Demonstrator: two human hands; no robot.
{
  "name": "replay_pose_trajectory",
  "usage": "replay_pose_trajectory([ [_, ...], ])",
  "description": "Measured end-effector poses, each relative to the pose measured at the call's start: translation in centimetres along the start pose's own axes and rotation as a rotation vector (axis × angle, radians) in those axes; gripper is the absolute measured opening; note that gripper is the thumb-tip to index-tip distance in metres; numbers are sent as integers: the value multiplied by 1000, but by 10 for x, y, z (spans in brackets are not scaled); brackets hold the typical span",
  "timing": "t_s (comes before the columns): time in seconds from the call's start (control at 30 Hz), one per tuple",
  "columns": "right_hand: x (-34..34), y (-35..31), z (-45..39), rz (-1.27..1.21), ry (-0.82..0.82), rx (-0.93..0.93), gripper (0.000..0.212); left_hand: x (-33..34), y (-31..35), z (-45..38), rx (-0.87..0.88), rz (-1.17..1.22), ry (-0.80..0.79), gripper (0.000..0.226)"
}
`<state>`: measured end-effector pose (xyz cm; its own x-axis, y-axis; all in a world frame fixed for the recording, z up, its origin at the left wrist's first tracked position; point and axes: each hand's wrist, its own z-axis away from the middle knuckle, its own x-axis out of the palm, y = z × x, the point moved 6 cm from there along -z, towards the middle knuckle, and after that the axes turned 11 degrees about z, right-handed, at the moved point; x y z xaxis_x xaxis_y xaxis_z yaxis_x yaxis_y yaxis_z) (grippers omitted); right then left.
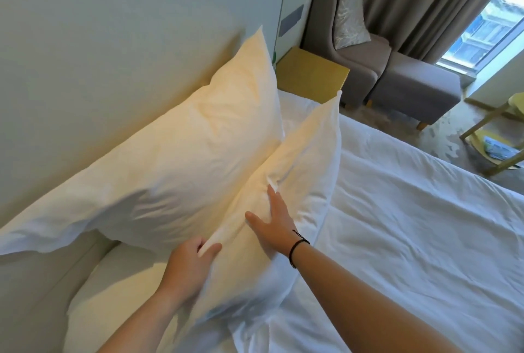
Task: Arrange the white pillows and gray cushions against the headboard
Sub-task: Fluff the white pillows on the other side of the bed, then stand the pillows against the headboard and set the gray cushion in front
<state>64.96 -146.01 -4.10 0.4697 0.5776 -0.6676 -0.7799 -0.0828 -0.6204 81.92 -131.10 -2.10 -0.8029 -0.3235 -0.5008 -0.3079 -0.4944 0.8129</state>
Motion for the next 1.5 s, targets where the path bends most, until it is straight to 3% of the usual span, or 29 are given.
replay_pose_trajectory([
  [0.2, 34, 12, 31, 409, 16, -148, 76, -37, -27, -6, -77, -101, 127, 41],
  [0.3, 40, 20, 45, 365, 13, -117, 73, -26, -26, 1, -100, -232, 95, 39],
  [0.43, 34, 38, 61, 230, -23, -107, 75, -11, 2, 13, 9, -215, 145, 25],
  [0.53, 29, 69, 83, 71, -66, -65, 75, 17, 35, 20, 152, -309, 134, 41],
  [0.7, 36, 171, 144, -139, -34, 274, 69, 118, 96, 52, 485, -436, -147, 41],
  [0.83, 27, 269, 212, -296, 99, 492, 65, 227, 129, 81, 434, -349, -588, 26],
  [0.93, 7, 353, 264, -337, 212, 682, 71, 299, 143, 103, 420, -373, -772, 12],
  [1.2, -64, 567, 407, -55, 467, 1276, 87, 413, 130, 163, 379, -481, -944, 6],
  [1.4, -72, 646, 411, 152, 292, 1332, 121, 438, 93, 169, 282, -550, -924, 19],
  [1.5, -67, 660, 401, 183, 281, 1347, 126, 444, 78, 161, 238, -568, -889, 21],
])
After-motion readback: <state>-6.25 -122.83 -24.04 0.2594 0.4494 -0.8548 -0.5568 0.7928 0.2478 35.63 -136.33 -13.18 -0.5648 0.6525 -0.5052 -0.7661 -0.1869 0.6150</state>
